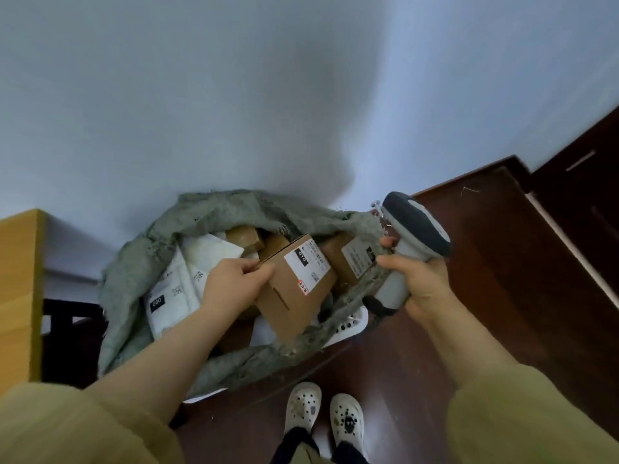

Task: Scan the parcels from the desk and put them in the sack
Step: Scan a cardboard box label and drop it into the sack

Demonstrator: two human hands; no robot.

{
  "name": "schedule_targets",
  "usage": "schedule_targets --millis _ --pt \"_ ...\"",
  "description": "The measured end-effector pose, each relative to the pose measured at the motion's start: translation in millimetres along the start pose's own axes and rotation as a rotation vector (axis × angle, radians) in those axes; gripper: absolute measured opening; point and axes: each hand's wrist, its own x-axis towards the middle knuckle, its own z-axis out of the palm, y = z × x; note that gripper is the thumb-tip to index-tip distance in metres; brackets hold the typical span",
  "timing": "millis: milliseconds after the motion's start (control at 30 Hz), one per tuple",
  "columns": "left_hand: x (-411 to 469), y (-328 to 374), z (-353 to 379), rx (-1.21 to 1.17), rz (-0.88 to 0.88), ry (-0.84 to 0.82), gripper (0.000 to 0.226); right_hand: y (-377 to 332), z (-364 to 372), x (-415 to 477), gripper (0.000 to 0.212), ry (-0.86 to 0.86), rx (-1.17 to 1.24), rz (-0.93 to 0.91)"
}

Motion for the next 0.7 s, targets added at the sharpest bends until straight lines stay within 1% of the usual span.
schedule_targets --millis 67,167,267,333,367,400,467,500,533,567,667,700 --pt "-2 8 -14 -0.043 -0.012 0.024 0.015 -20 15 -17 0.035 -0.086 -0.058 -0.048" --pt "-1 15 -39 -0.047 -0.013 0.053 0.023 -44 39 -42 0.036 -0.202 -0.029 -0.068" --pt "3 22 -68 -0.039 0.017 0.151 0.026 -66 64 -66 0.038 -0.363 -0.005 -0.104" --pt "6 24 -90 -0.031 0.046 0.203 0.028 -79 84 -75 0.036 -0.442 0.004 -0.088" --pt "8 24 -103 -0.033 0.06 0.217 0.029 -83 94 -74 0.035 -0.437 0.011 -0.055" --pt "10 23 -115 -0.031 0.071 0.228 0.03 -85 105 -69 0.033 -0.389 0.014 -0.014" --pt "11 19 -139 -0.026 0.093 0.244 0.029 -88 129 -58 0.029 -0.227 0.009 0.07" --pt "11 16 -150 -0.04 0.108 0.245 0.027 -89 143 -59 0.029 -0.182 0.01 0.093" --pt "12 13 -159 -0.065 0.12 0.233 0.025 -91 156 -61 0.029 -0.189 0.011 0.092" --pt "14 11 -168 -0.09 0.127 0.2 0.023 -91 169 -66 0.03 -0.239 0.008 0.073" --pt "23 4 -186 -0.165 0.162 0.065 0.018 -100 197 -91 0.033 -0.539 0.043 -0.006" --pt "27 3 -191 -0.193 0.165 0.041 0.016 -103 203 -94 0.033 -0.608 0.069 -0.013"
